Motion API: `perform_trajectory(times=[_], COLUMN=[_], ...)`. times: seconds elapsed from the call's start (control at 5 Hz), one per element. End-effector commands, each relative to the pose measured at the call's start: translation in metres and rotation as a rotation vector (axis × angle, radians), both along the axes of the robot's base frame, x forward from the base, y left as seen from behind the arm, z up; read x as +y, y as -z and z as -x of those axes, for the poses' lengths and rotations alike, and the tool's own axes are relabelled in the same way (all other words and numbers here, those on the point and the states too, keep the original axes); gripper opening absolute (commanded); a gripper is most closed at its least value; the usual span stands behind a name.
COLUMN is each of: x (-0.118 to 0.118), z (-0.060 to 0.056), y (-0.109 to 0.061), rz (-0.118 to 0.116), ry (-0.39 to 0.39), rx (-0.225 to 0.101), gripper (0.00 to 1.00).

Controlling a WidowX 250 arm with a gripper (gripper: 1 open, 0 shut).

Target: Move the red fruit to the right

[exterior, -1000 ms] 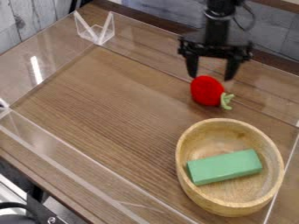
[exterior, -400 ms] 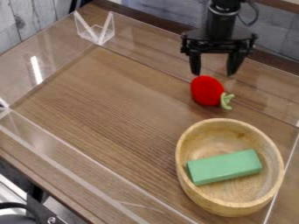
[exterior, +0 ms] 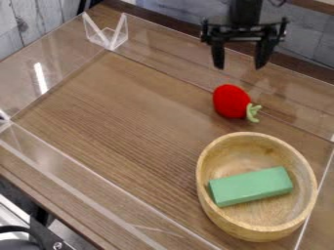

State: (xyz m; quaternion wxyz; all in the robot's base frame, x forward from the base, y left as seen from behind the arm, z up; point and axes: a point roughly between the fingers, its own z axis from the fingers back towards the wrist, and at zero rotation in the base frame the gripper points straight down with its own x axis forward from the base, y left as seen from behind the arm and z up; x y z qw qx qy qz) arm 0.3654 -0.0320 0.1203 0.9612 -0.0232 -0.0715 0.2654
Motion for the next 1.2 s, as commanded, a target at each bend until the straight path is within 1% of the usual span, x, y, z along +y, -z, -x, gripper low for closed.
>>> perform_trajectory(times=[0.0,0.2,0.4,0.6,0.8,1.0], x=[0.021,0.045,0.076,0.118,0.143,0.147], z=[0.003,0.017,0.032,0.045,0.050,0.047], y=[-0.045,-0.039,-0.040,-0.036,-0.022,-0.005], rz=[0.025,0.033,0.033,0.007,-0.018,-0.040], ry=[-0.017,-0.003,-0.044,-0.083,-0.032,0.009], rx=[-0.109,-0.114,-0.127,-0.143,-0.159,-0.147], gripper=[1.00,1.00,1.00,1.00,1.00,1.00])
